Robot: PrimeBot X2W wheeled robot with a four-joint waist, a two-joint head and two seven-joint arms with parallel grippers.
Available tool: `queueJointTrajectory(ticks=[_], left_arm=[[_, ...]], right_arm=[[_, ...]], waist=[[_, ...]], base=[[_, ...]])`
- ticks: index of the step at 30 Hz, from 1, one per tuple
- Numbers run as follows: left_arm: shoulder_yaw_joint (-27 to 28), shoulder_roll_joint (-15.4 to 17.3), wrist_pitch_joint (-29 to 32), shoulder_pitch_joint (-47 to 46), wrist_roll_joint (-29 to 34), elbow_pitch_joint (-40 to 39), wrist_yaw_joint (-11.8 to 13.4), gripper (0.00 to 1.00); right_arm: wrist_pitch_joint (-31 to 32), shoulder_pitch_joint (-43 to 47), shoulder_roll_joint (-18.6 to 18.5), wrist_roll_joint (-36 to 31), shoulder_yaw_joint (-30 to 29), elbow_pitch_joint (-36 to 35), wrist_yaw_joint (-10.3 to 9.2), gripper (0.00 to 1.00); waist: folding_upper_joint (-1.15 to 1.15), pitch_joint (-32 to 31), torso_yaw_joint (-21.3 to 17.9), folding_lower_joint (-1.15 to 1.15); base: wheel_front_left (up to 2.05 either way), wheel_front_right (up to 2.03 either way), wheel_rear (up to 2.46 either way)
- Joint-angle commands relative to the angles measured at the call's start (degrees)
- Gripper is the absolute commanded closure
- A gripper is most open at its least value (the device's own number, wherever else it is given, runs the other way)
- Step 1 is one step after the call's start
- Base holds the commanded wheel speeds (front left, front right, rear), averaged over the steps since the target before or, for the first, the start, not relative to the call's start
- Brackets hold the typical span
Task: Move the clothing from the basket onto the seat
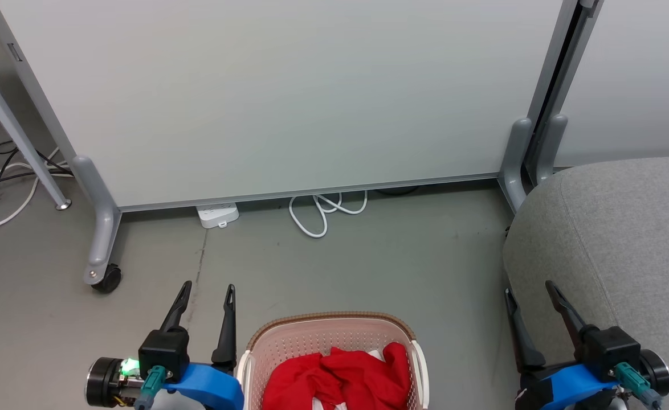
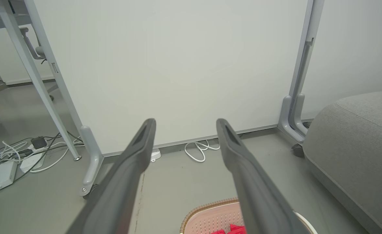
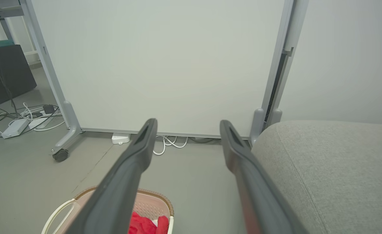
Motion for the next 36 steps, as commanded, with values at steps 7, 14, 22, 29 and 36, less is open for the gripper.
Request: queueJointTrajectory(ticks=[7,14,22,29,36], left_arm=[[-0.9,0.0,-0.2,-2.5,0.9,1.8,-1.2,0.00],[-3.5,1.3,-0.2,-7.6,2.4,7.1,-2.5,0.00],[-7.6,3.6,-0.2,-17.0,4.1,17.2,-3.6,0.00],[-11.4,5.9,-0.2,-24.9,4.7,28.2,-4.1,0.00],[-17.4,7.5,0.0,-32.5,6.3,40.0,-4.0,0.00]], right_arm=[[-0.3,-0.9,0.0,0.2,0.6,0.1,0.03,0.00],[-0.3,-2.6,-0.2,0.1,1.5,-0.6,0.03,0.00],[-0.3,-8.1,-0.5,0.7,2.6,-2.3,0.02,0.00],[-0.3,-13.2,-0.4,1.5,3.7,-3.5,0.02,0.00],[-0.3,-17.3,-0.1,2.0,4.1,-5.0,0.02,0.00]], waist=[[0.00,0.8,-1.2,0.00],[0.00,3.8,-4.1,0.00],[0.00,13.2,-9.1,0.00],[0.00,21.5,-13.7,0.00],[0.00,29.4,-16.9,0.00]], base=[[0.00,0.00,0.00],[0.00,0.00,0.00],[0.00,0.00,0.00],[0.00,0.00,0.00],[0.00,0.00,0.00]])
